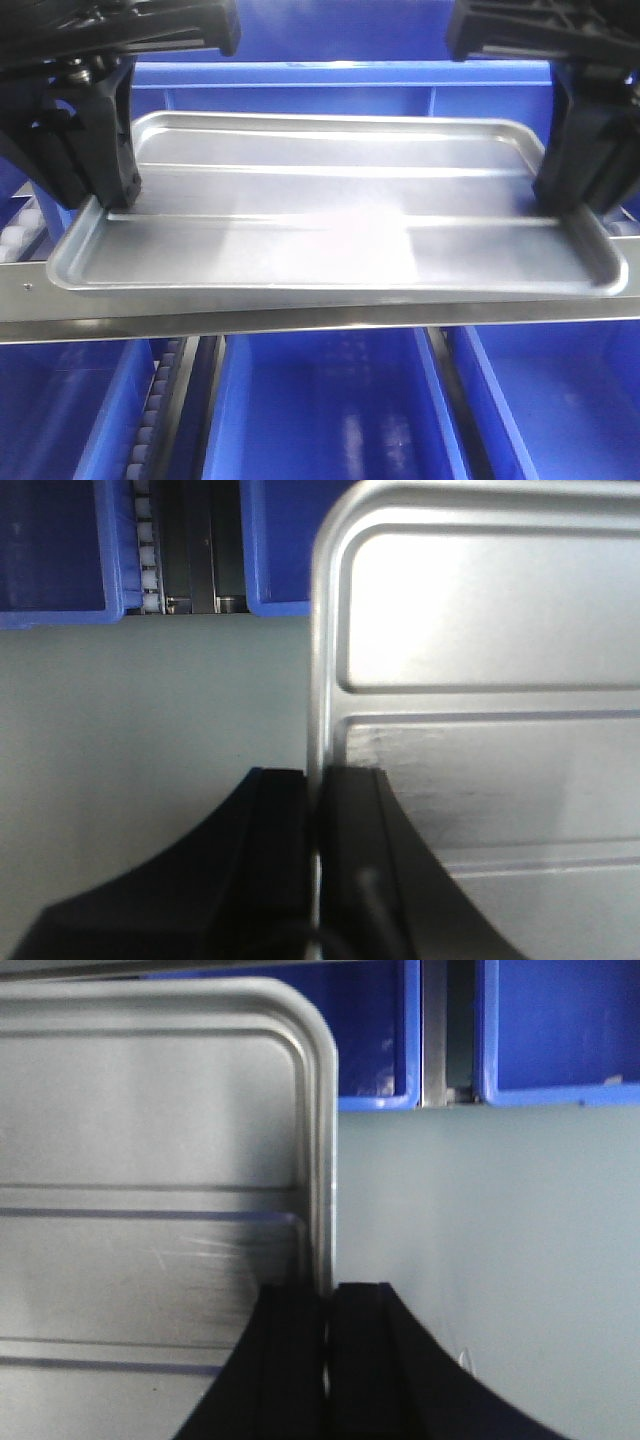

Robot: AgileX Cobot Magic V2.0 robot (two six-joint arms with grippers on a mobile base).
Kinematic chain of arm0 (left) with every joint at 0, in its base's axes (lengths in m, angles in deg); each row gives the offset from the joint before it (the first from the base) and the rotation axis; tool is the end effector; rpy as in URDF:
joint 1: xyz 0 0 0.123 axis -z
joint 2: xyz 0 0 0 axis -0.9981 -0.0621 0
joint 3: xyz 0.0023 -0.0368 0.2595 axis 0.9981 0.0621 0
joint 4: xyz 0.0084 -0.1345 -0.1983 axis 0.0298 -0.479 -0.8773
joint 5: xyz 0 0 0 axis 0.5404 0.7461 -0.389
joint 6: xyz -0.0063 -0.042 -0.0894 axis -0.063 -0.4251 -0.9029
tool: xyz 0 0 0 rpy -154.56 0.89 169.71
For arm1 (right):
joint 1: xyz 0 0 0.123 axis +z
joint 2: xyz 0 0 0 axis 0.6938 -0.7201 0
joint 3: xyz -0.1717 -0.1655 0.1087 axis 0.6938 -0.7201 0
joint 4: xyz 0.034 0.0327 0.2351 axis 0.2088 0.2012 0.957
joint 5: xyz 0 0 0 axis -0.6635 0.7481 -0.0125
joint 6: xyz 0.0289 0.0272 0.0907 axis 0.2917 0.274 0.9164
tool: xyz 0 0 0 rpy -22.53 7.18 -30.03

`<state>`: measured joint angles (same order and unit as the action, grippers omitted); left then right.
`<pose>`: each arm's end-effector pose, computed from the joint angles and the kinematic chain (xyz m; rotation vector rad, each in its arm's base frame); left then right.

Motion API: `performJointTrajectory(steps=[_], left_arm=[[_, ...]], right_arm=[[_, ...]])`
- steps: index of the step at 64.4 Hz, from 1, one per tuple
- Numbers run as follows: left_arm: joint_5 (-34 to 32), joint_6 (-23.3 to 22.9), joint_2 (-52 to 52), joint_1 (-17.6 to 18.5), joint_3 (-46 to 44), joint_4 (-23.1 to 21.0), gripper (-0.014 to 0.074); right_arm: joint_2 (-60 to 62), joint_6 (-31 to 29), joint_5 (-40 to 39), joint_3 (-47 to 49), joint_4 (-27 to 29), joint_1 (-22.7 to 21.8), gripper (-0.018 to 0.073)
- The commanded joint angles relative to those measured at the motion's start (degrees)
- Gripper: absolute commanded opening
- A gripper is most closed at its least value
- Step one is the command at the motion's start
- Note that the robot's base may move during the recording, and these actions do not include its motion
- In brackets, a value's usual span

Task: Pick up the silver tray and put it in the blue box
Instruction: 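Hold the tray level with both grippers while the base drives to the blue bin, then raise the tray over the blue bin and lower it inside with both grippers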

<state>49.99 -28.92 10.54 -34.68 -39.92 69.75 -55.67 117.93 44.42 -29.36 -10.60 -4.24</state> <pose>0.1823 -0.1955 0.2743 0.1362 2.6864 -0.2123 0.1949 0.1391 0.2683 0.0564 2.6493 0.2356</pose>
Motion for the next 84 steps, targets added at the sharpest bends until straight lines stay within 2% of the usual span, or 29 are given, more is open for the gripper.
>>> performJointTrajectory(steps=[1, 27, 37, 49, 56, 62, 71, 84], left_arm=[[-4.3, -0.5, 1.7, 0.6, -1.7, -1.0, -0.0015], [-4.7, -0.5, 1.7, 0.6, -1.7, -0.8, -0.0015], [-4.6, -0.2, 3.0, 0.6, -5.0, 1.2, -0.0015], [-3.3, 5.8, 2.6, 0.4, -13.4, 1.4, -0.0015], [-3.4, 10.7, 1.0, -2.3, -19.1, 0.9, -0.0015], [-3.7, 16.6, -0.9, -6.2, -24.2, -2.9, -0.0015], [-5.6, 27.6, -5.0, -12.5, -31.4, -13.1, -0.0015], [-7.3, 36.5, -10.5, -18.9, -40.4, -21.2, -0.0015]], right_arm=[[1.5, -1.9, -6.0, 3.2, -0.1, 0.2, 0.0059], [1.5, -1.9, -8.6, 3.2, -0.1, 0.2, 0.0059], [1.7, -2.3, -6.9, 6.6, 0.3, 0.2, 0.0059], [1.4, -7.0, -4.9, 15.2, 0.3, 0.2, 0.0058], [0.0, -9.1, -4.8, 21.3, 0.3, 0.1, 0.0058], [-2.4, -11.8, -4.8, 26.3, 0.6, -0.2, 0.0058], [-7.5, -16.2, -5.4, 34.9, 3.4, -3.0, 0.0058], [-15.7, -27.3, -6.0, 45.4, 14.9, -9.6, 0.0057]])
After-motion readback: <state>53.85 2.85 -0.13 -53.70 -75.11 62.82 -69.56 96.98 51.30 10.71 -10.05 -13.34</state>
